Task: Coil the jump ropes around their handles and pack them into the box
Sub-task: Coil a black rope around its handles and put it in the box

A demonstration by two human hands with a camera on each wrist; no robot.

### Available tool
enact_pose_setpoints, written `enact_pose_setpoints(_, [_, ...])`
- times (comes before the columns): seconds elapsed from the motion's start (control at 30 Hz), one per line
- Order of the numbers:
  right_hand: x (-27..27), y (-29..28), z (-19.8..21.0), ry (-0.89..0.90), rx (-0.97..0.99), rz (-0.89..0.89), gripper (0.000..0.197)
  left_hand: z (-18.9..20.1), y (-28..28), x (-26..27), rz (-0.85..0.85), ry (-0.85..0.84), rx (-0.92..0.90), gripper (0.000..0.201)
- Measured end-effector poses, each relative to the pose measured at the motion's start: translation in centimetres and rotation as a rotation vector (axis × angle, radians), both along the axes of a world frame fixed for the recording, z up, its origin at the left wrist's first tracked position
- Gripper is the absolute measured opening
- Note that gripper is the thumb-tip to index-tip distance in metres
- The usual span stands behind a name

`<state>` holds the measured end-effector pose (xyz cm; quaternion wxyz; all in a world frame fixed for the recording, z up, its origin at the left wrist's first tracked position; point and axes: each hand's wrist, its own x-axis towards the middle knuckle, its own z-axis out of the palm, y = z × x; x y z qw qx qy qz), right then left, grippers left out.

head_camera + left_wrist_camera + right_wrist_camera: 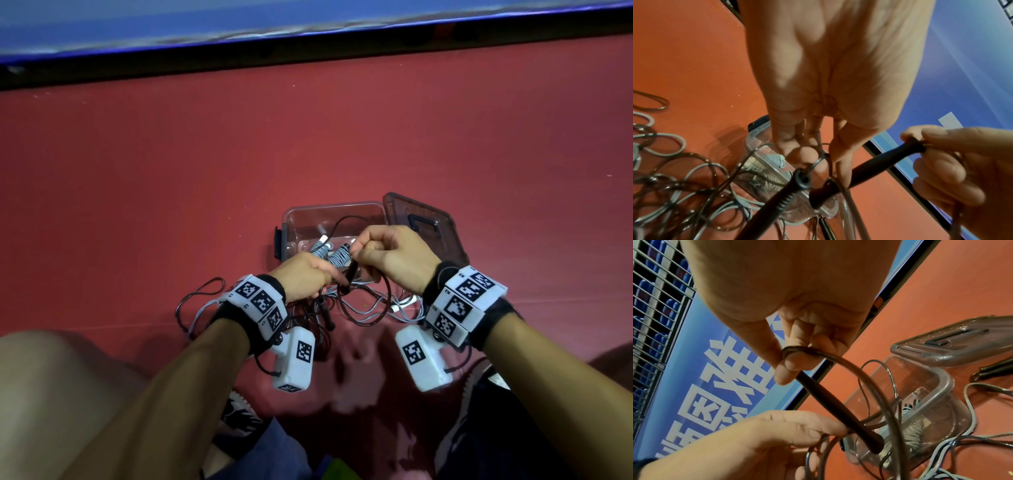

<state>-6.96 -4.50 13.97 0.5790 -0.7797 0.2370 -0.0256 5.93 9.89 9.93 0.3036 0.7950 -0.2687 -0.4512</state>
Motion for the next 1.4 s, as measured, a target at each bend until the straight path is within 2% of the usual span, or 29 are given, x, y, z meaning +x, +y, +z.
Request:
enact_pose_setpoints(0.17, [0.0, 0.1, 0.2, -0.055, 0.046, -0.035, 0.017, -0.5, 0.0, -0.1, 0.011, -0.019, 0.041, 0.052])
enact_pose_setpoints(0.3, [0.1, 0.4, 0.1, -0.094, 0.011, -0.06, 0.016, -0.7, 0.1, 0.0, 0.014, -0.022, 0.053, 0.029])
enact_pose_setpoints(0.47, [0.1, 0.4, 0.6, -0.18, 0.04, -0.081, 0.008, -0.9, 0.0, -0.2, -0.024, -0.027, 0.064, 0.014])
enact_pose_setpoints(0.63, [0.2, 0.4, -0.2, -0.094, 0.015, -0.005, 0.015, -0.7, -0.1, 0.1, 0.035, -0.048, 0.031, 0.016])
enact_pose_setpoints(0.77, [0.2, 0.9, -1.4, 0.012, -0.088, 0.103, 0.007, 0.0, -0.4, 0.4, 0.157, -0.038, -0.024, 0.032])
enact_pose_setpoints(0.97, [0.4, 0.3, -0.6, 0.071, -0.345, 0.075, 0.02, 1.9, -0.4, 1.1, 0.196, -0.174, -0.079, 0.016])
enact_pose_setpoints(1.07, [0.2, -0.1, -0.3, 0.064, -0.449, 0.048, 0.015, 2.0, -0.2, 1.2, 0.231, -0.191, -0.086, 0.007])
enact_pose_setpoints(1.17, [0.0, -0.1, -0.2, -0.005, -0.457, 0.012, 0.005, 1.7, -0.2, 1.3, 0.272, -0.196, -0.087, 0.009])
enact_pose_setpoints(1.4, [-0.2, 0.7, 0.3, -0.027, -0.329, 0.078, 0.016, 1.9, -0.4, 1.2, 0.292, -0.221, -0.111, 0.013])
